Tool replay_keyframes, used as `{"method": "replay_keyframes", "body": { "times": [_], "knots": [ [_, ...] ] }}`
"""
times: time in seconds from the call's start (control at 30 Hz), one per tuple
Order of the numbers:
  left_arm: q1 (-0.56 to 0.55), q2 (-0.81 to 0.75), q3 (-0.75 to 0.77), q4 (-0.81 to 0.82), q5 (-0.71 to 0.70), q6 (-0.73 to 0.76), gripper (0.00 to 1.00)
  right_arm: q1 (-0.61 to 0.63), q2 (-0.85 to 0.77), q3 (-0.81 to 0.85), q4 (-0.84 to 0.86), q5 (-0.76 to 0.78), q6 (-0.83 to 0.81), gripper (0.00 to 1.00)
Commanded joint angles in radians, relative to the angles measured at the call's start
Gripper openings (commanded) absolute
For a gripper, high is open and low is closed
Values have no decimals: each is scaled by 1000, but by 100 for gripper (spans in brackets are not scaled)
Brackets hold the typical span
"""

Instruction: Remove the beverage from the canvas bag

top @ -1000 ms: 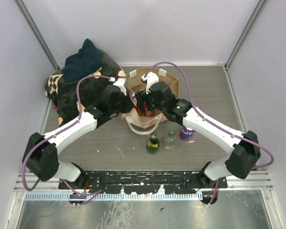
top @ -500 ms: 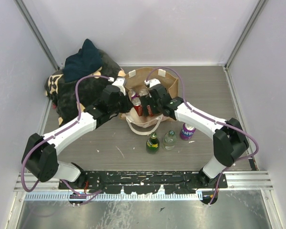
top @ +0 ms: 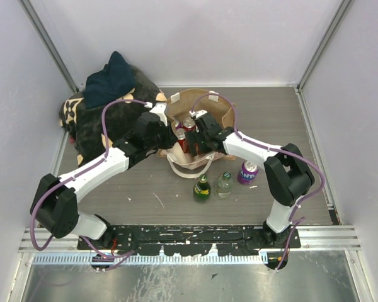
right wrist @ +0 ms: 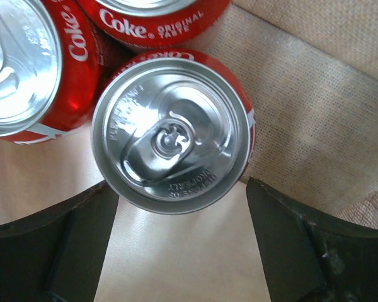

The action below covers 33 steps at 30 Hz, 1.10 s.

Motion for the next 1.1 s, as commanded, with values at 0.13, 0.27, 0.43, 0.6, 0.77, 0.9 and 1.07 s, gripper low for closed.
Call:
{"method": "replay_keyframes", "body": {
  "times": [0.13,0.27,0.43,0.6,0.77,0.9,1.07],
  "knots": [
    [10,34,-19,-43,-54,19,21,-2,-21,5,118,-18,4,76],
    [10,34,-22,-49,-56,24,21,-2,2,22,129,-26,0,81],
    [10,39,-17,-49,-52,28,21,-3,42,41,130,-41,4,72],
    [10,51,-12,-45,-47,36,21,-3,51,47,145,-36,6,18],
    [11,63,-10,-40,-40,41,21,-2,10,72,141,-8,-8,1],
    [10,66,-7,-39,-41,50,20,-2,-27,105,126,16,-31,6],
    [10,68,-6,-34,-38,52,20,-2,-51,129,87,48,-27,64]
  ]
}}
